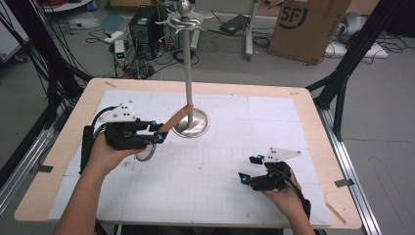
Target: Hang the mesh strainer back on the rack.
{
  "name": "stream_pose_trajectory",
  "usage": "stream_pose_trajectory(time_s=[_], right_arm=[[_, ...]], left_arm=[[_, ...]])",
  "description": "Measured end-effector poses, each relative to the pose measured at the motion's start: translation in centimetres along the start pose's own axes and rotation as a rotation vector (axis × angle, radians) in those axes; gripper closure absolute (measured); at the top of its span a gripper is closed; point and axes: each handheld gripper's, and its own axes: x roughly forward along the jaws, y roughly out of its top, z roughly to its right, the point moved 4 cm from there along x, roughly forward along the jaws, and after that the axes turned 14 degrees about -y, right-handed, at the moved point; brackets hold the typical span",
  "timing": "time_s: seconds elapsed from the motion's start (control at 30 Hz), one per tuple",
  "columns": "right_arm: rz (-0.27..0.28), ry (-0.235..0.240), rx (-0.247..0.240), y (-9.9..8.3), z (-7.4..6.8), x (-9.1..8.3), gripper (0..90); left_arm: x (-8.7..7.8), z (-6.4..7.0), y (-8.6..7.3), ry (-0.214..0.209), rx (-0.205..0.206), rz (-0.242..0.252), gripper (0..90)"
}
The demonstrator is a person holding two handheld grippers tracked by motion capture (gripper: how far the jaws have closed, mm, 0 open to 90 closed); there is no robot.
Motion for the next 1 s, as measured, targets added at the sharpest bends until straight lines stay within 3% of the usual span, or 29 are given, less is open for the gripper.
stream_pose_trajectory(time_s=[0.23,0.47,1.0], right_arm=[[-0.001,-0.003,-0.001,0.0,0.0,0.0,24.0],[-0.002,-0.001,0.0,0.0,0.0,0.0,24.0],[-0.003,0.0,0.006,0.0,0.1,0.0,24.0]], left_arm=[[-1.5,-0.6,2.1,0.029,0.034,0.064,68.9],[-3.1,-1.7,4.0,0.064,0.038,0.138,68.8],[-3.8,-2.3,7.6,0.088,0.088,0.141,68.8]])
